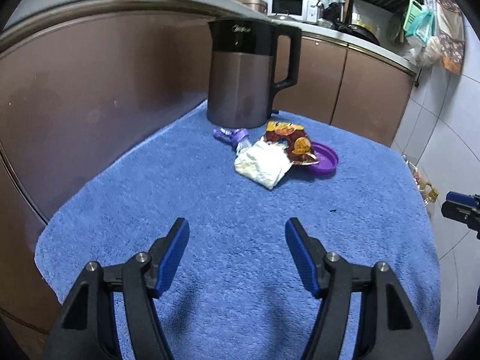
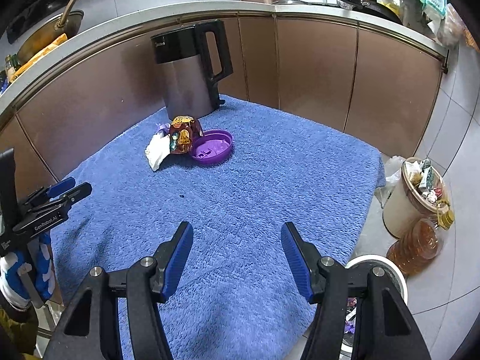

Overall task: Collect trash
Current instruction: 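Grasp the white tissue with the left tool while the right tool grasps the brown snack bag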

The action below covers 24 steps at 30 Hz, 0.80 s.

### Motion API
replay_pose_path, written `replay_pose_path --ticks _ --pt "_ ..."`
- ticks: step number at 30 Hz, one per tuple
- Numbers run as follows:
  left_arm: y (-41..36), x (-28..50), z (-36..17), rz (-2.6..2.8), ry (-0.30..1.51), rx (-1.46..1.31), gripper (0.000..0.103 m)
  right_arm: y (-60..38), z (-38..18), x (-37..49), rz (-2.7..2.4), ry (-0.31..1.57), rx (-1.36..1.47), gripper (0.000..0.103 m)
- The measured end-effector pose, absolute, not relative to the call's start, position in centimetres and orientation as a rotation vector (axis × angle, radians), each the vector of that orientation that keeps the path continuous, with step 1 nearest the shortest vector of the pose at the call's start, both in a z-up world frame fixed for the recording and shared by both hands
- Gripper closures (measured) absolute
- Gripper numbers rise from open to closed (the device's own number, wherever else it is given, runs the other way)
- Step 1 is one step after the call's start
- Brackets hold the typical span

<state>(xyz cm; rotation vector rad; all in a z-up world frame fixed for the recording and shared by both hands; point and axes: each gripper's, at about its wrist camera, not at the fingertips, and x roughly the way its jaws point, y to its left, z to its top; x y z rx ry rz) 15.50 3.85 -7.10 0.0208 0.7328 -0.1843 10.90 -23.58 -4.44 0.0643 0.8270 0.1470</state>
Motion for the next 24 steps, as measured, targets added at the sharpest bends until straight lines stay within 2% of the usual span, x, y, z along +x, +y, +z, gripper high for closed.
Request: replay_pose_path --ticks 11,24 --pt "4.7 19.4 -8.2 -0.242 0.806 -0.08 0.038 -23.0 -5.8 14.6 0.205 0.855 0.055 0.045" --pt "-0.1 27.0 -9.3 -0.334 0.842 -0.078 0.038 -21.3 -6.4 24.3 0.349 0.825 0.128 0.046"
